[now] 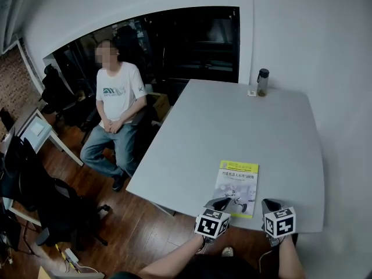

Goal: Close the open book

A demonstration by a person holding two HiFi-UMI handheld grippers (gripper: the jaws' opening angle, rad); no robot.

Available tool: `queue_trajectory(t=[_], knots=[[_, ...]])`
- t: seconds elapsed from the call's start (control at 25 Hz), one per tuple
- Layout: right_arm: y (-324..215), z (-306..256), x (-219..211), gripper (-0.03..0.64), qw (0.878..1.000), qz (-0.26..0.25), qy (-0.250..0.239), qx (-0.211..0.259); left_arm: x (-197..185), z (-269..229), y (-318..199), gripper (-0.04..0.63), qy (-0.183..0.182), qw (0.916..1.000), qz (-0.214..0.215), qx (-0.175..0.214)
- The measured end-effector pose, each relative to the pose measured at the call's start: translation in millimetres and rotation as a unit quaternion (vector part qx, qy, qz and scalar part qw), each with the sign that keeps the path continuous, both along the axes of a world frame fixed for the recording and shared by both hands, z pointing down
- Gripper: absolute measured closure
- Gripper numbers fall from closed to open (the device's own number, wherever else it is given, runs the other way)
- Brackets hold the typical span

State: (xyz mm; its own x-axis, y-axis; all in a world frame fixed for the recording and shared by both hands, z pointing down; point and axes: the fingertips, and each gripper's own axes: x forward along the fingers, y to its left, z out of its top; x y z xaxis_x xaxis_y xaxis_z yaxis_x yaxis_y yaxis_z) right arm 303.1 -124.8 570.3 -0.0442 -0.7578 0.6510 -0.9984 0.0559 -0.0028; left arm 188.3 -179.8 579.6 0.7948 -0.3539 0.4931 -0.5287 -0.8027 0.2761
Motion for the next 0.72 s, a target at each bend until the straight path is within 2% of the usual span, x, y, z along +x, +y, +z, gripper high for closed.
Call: queue_trajectory(t=[0.4,0.6,0.72], knots=[[-13.9,-59.2,-3.3,0.614,0.993,-0.050,-0.060,0.093,12.2,-59.6,-6.6,0.591,0.028,0.9980,-0.042,0.037],[-25.6,-93.1,-15.7,0.614,0.986,-0.089,-0.029,0.140,6.3,-103.9,-5.1,0.591,0.044,0.9949,-0.060,0.069],[-22.6,-106.5,-31.4,0.614,0.981,-0.104,-0.043,0.159,1.5,-120.7,5.5,0.591,0.050,0.9934,-0.057,0.086]])
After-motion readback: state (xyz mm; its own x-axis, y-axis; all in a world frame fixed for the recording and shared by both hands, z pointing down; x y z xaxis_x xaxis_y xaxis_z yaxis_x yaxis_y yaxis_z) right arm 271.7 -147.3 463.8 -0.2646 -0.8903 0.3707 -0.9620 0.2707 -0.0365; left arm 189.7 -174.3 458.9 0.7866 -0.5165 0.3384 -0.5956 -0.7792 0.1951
